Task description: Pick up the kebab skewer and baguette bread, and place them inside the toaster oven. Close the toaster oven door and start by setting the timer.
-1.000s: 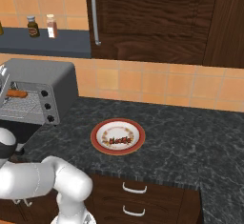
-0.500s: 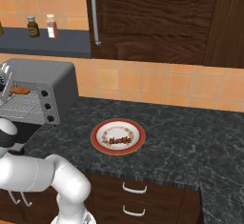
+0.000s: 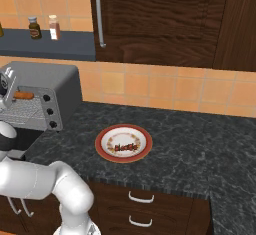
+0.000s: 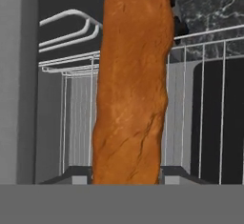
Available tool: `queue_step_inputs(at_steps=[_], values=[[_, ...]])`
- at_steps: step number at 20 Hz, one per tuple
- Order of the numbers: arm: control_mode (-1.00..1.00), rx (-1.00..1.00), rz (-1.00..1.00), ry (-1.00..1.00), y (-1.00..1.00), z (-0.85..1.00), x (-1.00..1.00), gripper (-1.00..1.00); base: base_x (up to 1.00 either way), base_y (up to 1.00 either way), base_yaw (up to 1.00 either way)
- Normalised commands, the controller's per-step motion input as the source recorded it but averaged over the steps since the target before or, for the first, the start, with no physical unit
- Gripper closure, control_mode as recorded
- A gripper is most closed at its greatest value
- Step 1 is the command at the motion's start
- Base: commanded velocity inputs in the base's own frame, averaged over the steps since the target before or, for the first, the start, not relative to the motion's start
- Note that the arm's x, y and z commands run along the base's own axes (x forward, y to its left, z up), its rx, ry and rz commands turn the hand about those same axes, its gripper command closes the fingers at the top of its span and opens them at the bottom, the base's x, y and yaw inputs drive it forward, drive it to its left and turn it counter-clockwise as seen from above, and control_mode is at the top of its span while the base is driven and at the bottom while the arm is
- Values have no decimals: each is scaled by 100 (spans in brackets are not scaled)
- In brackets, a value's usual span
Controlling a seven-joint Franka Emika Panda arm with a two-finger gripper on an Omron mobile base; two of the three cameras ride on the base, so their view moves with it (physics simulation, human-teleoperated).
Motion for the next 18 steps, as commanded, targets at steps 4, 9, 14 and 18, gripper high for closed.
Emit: queue_step_inputs(at_steps=[4,9,14,18], values=[[-100,0,-3,0,1,-23,8,100,0,0,0],[-100,0,-2,0,0,0,29,100,0,0,0],[-100,0,0,-1,0,-6,36,-100,0,0,0],[-100,0,0,0,0,-24,14,-100,0,0,0]])
